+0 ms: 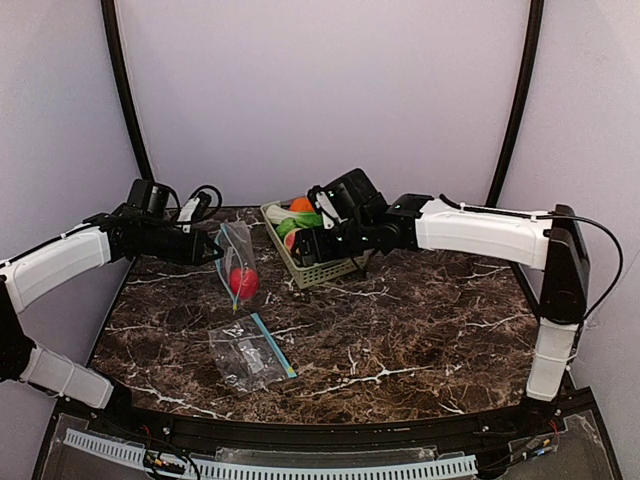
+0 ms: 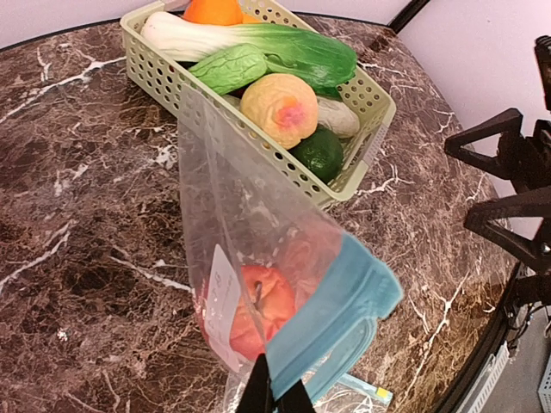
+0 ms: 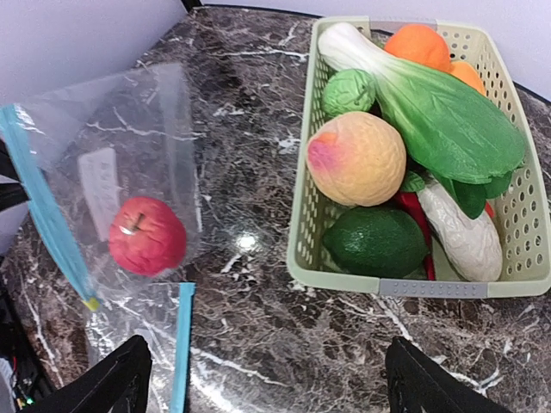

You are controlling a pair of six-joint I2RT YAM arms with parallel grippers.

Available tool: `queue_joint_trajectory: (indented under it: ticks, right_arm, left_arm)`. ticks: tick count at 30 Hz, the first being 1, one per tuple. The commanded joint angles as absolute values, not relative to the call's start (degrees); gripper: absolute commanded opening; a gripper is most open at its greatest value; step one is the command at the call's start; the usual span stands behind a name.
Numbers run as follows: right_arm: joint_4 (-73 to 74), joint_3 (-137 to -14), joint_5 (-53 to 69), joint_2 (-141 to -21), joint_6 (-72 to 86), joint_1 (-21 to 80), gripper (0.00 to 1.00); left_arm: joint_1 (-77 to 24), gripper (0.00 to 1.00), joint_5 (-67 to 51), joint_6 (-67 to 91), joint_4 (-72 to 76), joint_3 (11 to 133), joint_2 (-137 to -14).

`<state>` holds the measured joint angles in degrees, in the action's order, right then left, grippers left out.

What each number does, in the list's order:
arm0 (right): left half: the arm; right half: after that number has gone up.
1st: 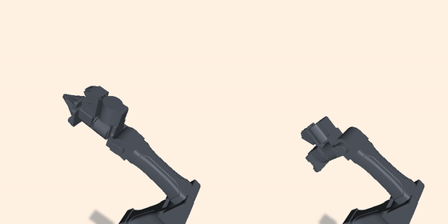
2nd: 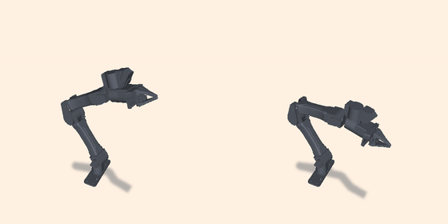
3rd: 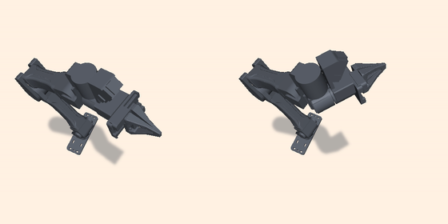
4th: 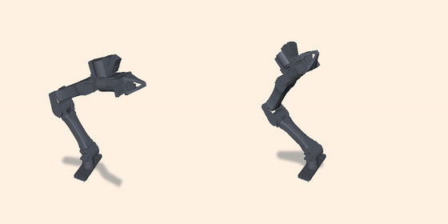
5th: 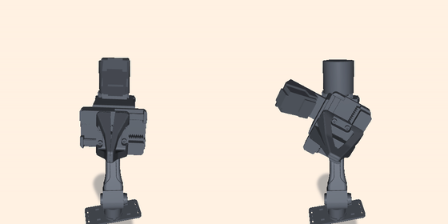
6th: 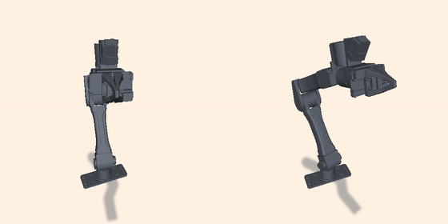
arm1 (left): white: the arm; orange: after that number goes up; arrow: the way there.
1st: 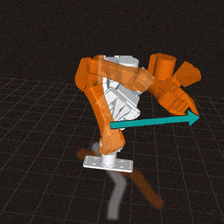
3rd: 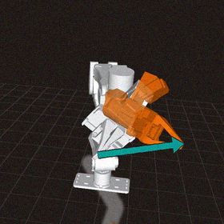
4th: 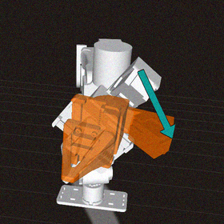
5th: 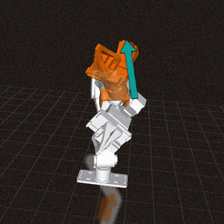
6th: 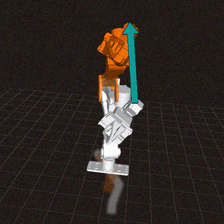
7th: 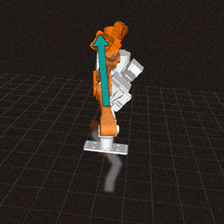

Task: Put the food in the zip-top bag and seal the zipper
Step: Pick up the fake fruit from the bin.

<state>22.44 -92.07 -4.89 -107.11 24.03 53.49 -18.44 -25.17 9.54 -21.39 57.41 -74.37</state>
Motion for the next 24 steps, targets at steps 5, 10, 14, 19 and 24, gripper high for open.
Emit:
queue_joint_trajectory:
  ticks: [5,10,14,19,24]
  right_arm:
    - [25.2,-102.9,-7.9,-118.4,20.2,49.6,0.86]
    - [25.4,-109.3,-8.5,-125.1,18.1,48.4,0.82]
    - [25.5,-114.0,-9.5,-129.2,16.3,47.6,0.82]
    - [25.5,-118.7,-10.0,-133.1,15.4,46.8,0.82]
    - [25.6,-122.2,-10.9,-136.4,14.4,46.3,0.83]
  left_arm:
    - [-17.3,0.01,-22.5,10.1,-23.5,56.0,-73.0]
    - [-17.1,0.01,-24.3,10.7,-23.3,56.0,-75.1]
    - [-16.8,0.01,-25.1,11.0,-23.2,56.0,-76.1]
    - [-16.6,0.01,-25.6,11.2,-23.0,56.0,-76.1]
    - [-16.5,0.01,-25.5,11.1,-23.0,56.0,-75.8]
